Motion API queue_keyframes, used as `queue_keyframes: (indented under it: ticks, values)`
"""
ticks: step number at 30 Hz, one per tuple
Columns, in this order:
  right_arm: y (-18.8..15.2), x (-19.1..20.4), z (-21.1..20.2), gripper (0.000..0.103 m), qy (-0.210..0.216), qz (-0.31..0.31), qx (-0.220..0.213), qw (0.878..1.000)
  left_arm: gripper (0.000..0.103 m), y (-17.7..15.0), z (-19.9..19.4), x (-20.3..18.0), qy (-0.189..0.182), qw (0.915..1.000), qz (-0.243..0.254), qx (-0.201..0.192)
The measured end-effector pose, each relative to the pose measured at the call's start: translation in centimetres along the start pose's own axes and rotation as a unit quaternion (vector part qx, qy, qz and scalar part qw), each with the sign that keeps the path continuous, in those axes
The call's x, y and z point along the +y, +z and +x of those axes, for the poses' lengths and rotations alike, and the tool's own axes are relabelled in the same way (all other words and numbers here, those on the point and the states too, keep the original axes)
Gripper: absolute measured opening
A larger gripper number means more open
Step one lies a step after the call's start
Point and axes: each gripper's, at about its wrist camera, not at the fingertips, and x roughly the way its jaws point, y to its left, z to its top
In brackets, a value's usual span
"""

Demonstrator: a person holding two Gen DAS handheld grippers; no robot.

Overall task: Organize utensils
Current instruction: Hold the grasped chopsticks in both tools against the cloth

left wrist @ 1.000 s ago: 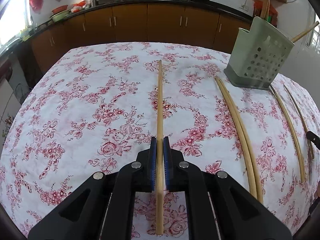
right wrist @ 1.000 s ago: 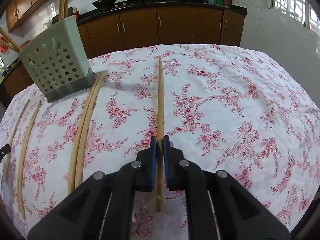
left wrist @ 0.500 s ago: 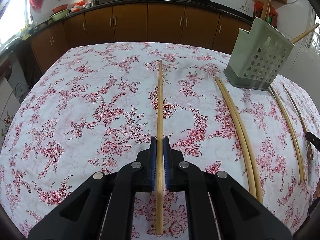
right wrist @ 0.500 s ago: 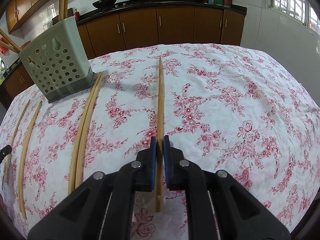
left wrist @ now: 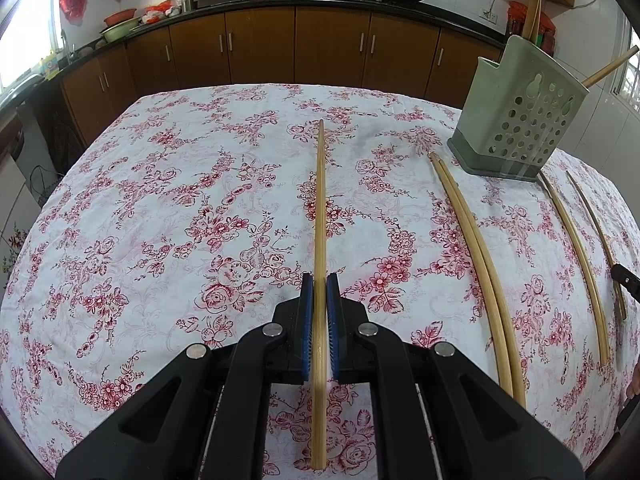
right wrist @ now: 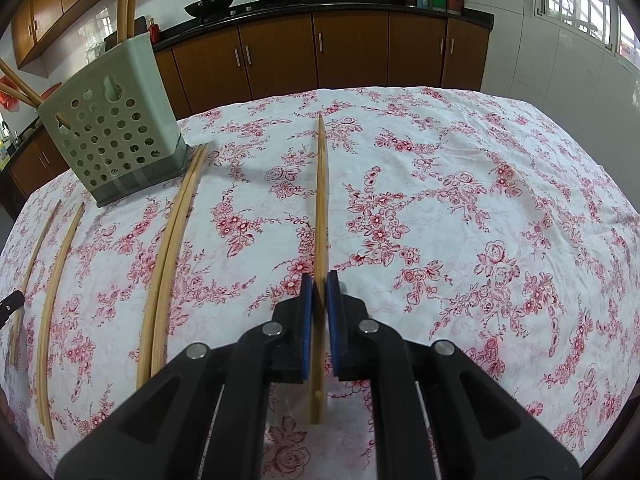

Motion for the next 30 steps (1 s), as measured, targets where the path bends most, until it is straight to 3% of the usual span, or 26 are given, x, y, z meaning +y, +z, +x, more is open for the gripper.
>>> queue_keyframes:
  ticks: [25, 30]
  values:
    - [0.0, -0.1, 0.0, 0.010, 0.002, 0.002, 0.000, 1.000, 0.008, -0.1, 0.1, 0.0, 0.000, 1.0000, 0.001, 0.000]
    - [-0.3, -0.4, -0.4, 0.010, 0.009, 0.006, 0.000, 1.000, 0.008, -1.1, -0.7, -0.3, 0.009, 0.9998, 0.020, 0.001]
